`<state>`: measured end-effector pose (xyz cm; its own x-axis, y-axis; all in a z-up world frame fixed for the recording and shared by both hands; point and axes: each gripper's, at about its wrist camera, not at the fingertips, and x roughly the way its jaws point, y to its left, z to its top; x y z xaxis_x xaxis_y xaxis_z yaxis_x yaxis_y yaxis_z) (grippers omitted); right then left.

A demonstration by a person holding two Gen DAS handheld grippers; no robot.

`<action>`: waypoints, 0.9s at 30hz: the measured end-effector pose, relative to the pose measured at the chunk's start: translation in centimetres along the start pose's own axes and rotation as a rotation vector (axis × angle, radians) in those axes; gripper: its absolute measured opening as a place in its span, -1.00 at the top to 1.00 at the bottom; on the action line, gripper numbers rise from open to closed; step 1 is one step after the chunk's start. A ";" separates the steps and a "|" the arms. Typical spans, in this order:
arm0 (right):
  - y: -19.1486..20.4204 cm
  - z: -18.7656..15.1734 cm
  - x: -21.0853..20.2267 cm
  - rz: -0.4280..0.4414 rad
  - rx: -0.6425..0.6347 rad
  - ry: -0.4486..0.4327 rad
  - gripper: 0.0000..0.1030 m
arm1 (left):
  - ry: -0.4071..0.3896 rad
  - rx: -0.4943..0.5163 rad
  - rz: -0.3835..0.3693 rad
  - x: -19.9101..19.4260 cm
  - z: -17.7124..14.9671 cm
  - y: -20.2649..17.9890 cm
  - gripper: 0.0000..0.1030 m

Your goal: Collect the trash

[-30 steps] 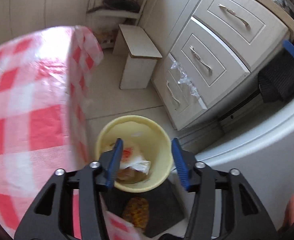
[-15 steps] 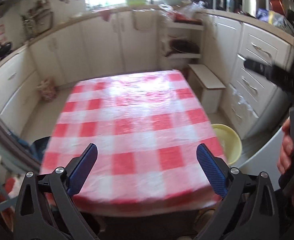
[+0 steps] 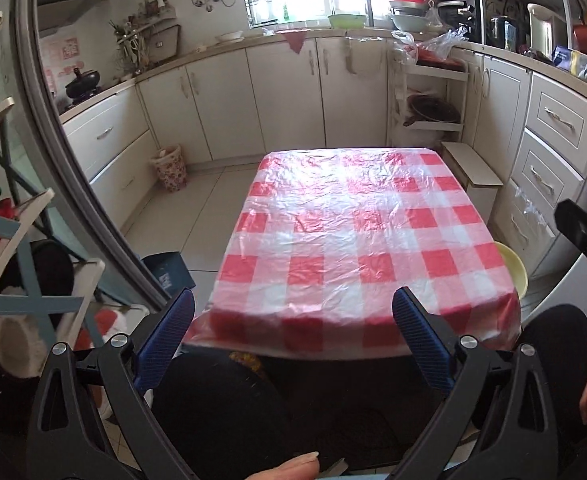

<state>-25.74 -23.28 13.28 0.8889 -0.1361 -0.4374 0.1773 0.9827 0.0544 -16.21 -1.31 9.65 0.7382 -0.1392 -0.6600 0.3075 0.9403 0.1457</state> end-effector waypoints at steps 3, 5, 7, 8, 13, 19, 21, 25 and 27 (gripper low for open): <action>0.9 -0.2 -2.1 -0.011 0.019 0.007 -0.86 | -0.027 -0.019 -0.015 -1.7 -0.9 1.0 -0.85; 1.3 -0.5 -3.3 -0.023 0.028 0.016 -0.86 | -0.033 -0.033 -0.032 -2.4 -1.5 1.3 -0.85; 1.7 -1.0 -4.3 -0.025 0.048 0.022 -0.86 | -0.036 -0.035 -0.037 -3.3 -2.0 1.6 -0.85; 1.8 -1.4 -4.7 -0.024 0.066 0.027 -0.86 | -0.037 -0.031 -0.037 -3.6 -2.3 1.6 -0.85; 2.7 -3.4 -6.0 -0.042 0.094 0.032 -0.86 | -0.030 -0.009 -0.009 -4.8 -3.4 1.4 -0.85; 2.8 -3.7 -6.3 -0.039 0.109 0.033 -0.86 | -0.033 -0.017 -0.001 -5.6 -3.9 1.7 -0.85; 2.9 -3.7 -6.5 -0.036 0.105 0.022 -0.86 | -0.038 -0.021 0.003 -5.8 -3.9 1.9 -0.85; 3.4 -3.9 -6.7 -0.041 0.086 0.012 -0.86 | -0.049 -0.032 0.003 -6.2 -3.8 2.1 -0.85; 3.4 -4.0 -6.7 -0.039 0.088 0.013 -0.86 | -0.053 -0.033 0.006 -6.3 -3.8 2.1 -0.85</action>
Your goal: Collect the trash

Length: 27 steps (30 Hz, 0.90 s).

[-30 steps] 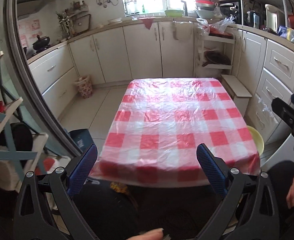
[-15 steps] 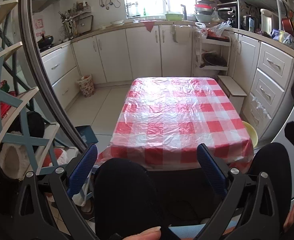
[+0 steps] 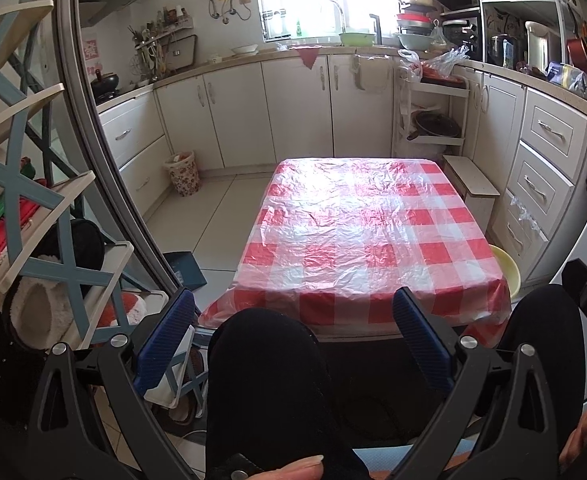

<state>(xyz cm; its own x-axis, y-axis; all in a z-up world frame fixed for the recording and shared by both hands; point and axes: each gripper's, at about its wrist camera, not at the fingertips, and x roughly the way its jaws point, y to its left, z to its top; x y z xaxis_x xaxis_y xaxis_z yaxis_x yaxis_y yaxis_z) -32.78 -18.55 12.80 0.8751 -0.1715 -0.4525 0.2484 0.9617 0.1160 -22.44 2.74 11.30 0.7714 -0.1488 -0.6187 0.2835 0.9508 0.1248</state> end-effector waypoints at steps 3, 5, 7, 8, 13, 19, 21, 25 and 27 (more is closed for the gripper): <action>0.0 0.0 0.0 -0.002 -0.001 0.000 -0.86 | -0.005 0.000 -0.001 -0.1 0.1 0.0 -0.85; 0.1 0.0 -0.1 -0.002 -0.003 -0.002 -0.86 | -0.010 -0.002 0.000 -0.2 0.1 0.1 -0.85; 0.3 0.1 -0.2 -0.005 -0.011 -0.007 -0.86 | -0.014 -0.004 0.000 -0.3 0.2 0.2 -0.85; 0.3 0.1 -0.2 -0.006 -0.013 -0.006 -0.86 | -0.015 -0.005 0.000 -0.4 0.2 0.2 -0.85; 0.4 0.1 -0.3 -0.007 -0.018 -0.005 -0.86 | -0.017 -0.008 -0.003 -0.5 0.4 0.4 -0.85; 0.5 0.1 -0.4 -0.020 -0.031 -0.018 -0.86 | -0.020 -0.010 0.001 -0.5 0.3 0.5 -0.85; 0.5 0.1 -0.4 -0.020 -0.032 -0.018 -0.86 | -0.017 -0.011 0.000 -0.5 0.2 0.6 -0.85; 0.6 0.1 -0.5 -0.025 -0.041 -0.024 -0.86 | -0.019 -0.011 -0.001 -0.5 0.2 0.6 -0.85; 0.7 0.1 -0.6 -0.028 -0.045 -0.026 -0.86 | -0.019 -0.011 -0.001 -0.5 0.2 0.6 -0.85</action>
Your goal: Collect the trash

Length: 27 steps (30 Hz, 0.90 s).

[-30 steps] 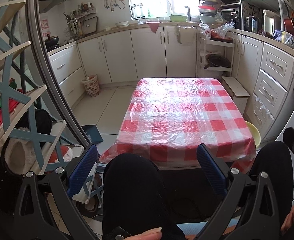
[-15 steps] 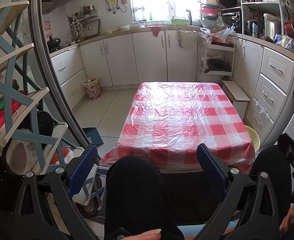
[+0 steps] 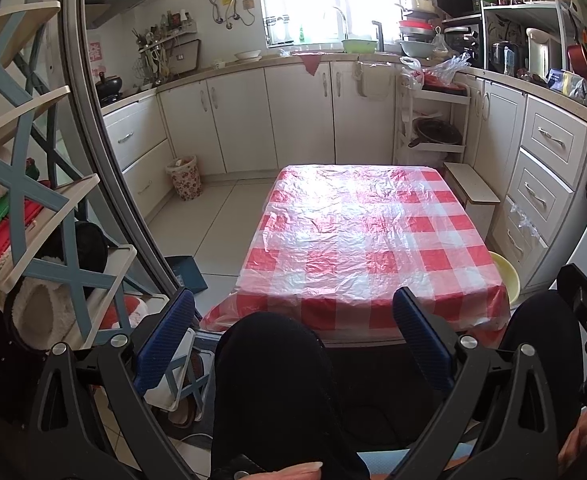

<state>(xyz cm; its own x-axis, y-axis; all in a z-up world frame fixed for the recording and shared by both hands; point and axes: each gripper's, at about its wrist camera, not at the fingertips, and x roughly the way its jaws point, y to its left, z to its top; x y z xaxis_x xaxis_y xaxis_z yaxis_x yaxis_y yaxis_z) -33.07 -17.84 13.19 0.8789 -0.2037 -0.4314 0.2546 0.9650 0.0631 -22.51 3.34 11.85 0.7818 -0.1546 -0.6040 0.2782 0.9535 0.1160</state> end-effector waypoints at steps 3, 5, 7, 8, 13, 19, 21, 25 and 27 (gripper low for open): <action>0.2 0.1 -0.2 -0.002 -0.005 -0.006 -0.86 | -0.003 -0.003 0.000 -0.1 0.0 0.0 -0.85; 0.2 0.2 -0.4 -0.004 -0.008 -0.013 -0.86 | -0.008 -0.005 0.000 -0.2 0.0 -0.1 -0.85; 0.2 0.1 -0.5 -0.006 -0.011 -0.024 -0.86 | -0.014 -0.005 0.001 -0.3 0.0 -0.1 -0.85; 0.2 0.1 -0.5 -0.007 -0.011 -0.025 -0.86 | -0.015 -0.004 0.001 -0.3 0.0 -0.1 -0.85; 0.2 0.1 -0.4 -0.007 -0.011 -0.022 -0.86 | -0.014 -0.002 0.000 -0.5 -0.1 -0.1 -0.85; 0.4 0.1 -0.3 -0.009 -0.014 -0.023 -0.86 | -0.019 -0.004 -0.002 -0.5 0.0 0.2 -0.85; 0.5 0.1 -0.4 -0.010 -0.014 -0.024 -0.86 | -0.022 -0.006 -0.003 -0.5 0.1 0.3 -0.85; 0.4 0.1 -0.4 -0.012 -0.013 -0.029 -0.86 | -0.027 -0.005 -0.003 -0.6 0.1 0.4 -0.85; 0.4 0.1 -0.4 -0.012 -0.010 -0.032 -0.86 | -0.027 -0.005 -0.004 -0.6 0.0 0.4 -0.85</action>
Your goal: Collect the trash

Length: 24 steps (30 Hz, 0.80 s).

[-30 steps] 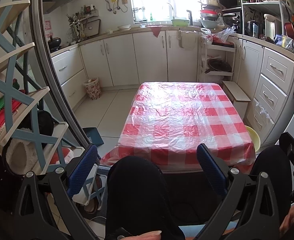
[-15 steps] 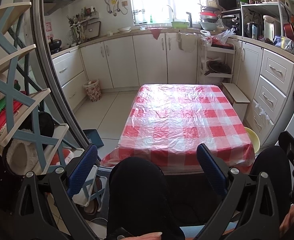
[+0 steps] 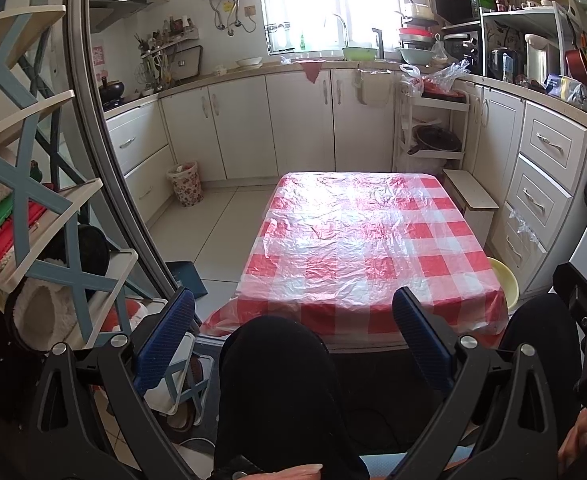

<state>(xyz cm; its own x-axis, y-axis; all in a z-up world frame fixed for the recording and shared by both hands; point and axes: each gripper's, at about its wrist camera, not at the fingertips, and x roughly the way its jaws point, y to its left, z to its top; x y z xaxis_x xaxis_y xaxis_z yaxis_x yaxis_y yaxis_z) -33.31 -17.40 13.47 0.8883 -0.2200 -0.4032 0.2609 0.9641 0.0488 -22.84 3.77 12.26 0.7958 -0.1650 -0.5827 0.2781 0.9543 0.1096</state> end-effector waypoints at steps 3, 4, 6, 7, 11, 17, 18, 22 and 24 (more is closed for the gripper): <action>0.0 0.0 0.0 -0.001 0.000 -0.003 -0.86 | -0.001 -0.001 -0.001 -0.1 0.0 0.0 -0.85; 0.0 0.0 0.0 -0.001 0.001 -0.001 -0.86 | -0.001 -0.001 -0.001 0.0 -0.1 0.0 -0.85; 0.0 0.1 0.1 -0.001 0.004 0.000 -0.86 | 0.000 -0.001 -0.001 0.0 -0.1 0.0 -0.85; 0.0 0.1 0.1 -0.001 0.003 -0.001 -0.86 | -0.001 -0.001 -0.001 0.0 -0.1 0.0 -0.85; 0.0 0.0 0.1 -0.001 0.004 0.000 -0.86 | -0.002 -0.001 -0.001 -0.1 -0.1 0.1 -0.85; 0.0 0.0 0.0 -0.002 0.004 -0.006 -0.86 | -0.008 -0.003 0.002 -0.1 -0.2 0.2 -0.85; -0.1 0.0 0.0 -0.002 0.005 -0.008 -0.86 | -0.009 -0.002 0.002 -0.1 -0.3 0.3 -0.85; -0.1 0.0 -0.1 -0.003 0.004 -0.013 -0.86 | -0.011 -0.004 0.001 -0.1 -0.3 0.3 -0.85; -0.1 0.0 -0.1 -0.001 0.004 -0.015 -0.86 | -0.012 -0.003 0.001 -0.1 -0.4 0.4 -0.85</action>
<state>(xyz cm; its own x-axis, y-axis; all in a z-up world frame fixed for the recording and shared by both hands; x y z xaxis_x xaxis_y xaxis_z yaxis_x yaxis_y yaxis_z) -33.39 -17.46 13.49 0.8933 -0.2235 -0.3899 0.2638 0.9632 0.0523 -23.04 4.22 12.06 0.8023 -0.1666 -0.5732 0.2752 0.9554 0.1076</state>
